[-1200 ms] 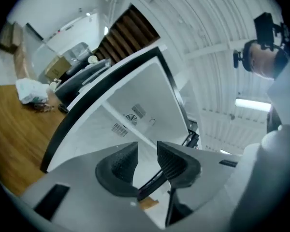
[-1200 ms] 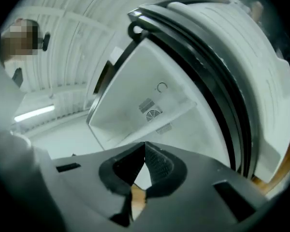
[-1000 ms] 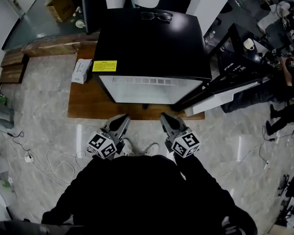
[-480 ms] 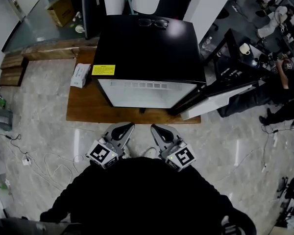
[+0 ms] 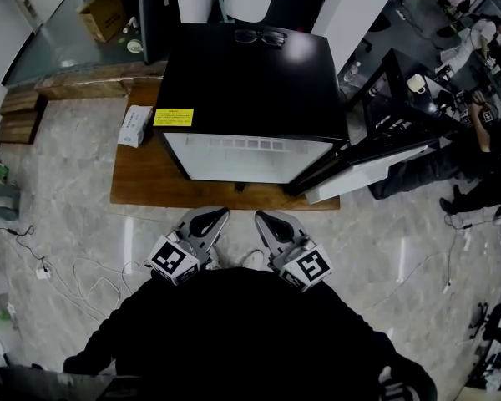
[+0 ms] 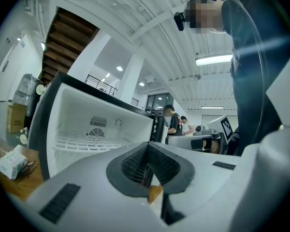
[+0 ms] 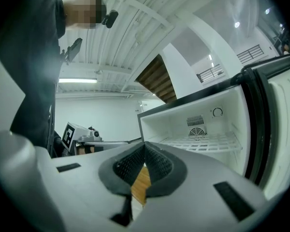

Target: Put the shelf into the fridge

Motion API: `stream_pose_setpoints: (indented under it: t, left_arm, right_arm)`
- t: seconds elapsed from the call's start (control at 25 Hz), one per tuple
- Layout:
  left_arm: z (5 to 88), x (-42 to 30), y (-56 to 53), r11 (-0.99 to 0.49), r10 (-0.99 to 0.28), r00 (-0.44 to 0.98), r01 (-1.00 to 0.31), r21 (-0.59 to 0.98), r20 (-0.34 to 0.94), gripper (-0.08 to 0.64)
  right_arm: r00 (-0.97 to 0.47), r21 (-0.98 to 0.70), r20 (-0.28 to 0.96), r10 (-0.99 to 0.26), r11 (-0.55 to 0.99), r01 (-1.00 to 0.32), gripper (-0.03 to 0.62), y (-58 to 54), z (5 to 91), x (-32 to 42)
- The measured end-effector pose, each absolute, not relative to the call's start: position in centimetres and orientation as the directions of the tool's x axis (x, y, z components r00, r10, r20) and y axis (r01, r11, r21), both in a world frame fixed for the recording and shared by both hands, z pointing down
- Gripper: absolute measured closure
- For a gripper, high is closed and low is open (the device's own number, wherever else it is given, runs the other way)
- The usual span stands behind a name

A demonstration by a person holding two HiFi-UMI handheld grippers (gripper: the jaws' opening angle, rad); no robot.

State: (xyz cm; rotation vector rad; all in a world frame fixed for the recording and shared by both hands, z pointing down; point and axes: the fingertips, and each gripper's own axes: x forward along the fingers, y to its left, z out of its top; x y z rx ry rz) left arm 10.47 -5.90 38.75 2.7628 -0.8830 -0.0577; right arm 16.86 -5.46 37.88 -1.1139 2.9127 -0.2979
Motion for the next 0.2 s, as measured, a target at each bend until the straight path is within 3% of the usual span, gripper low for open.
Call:
stream_pose_setpoints:
  t: [0.2]
  left_arm:
    - [38.93,10.7,-6.0,-0.784,-0.579,0.815,-0.569,0.246,0.041,0.554]
  right_arm:
    - [-0.734,-0.217,0.061,-0.676,0.709,-0.671,0.588,-5.63,37.98,17.34]
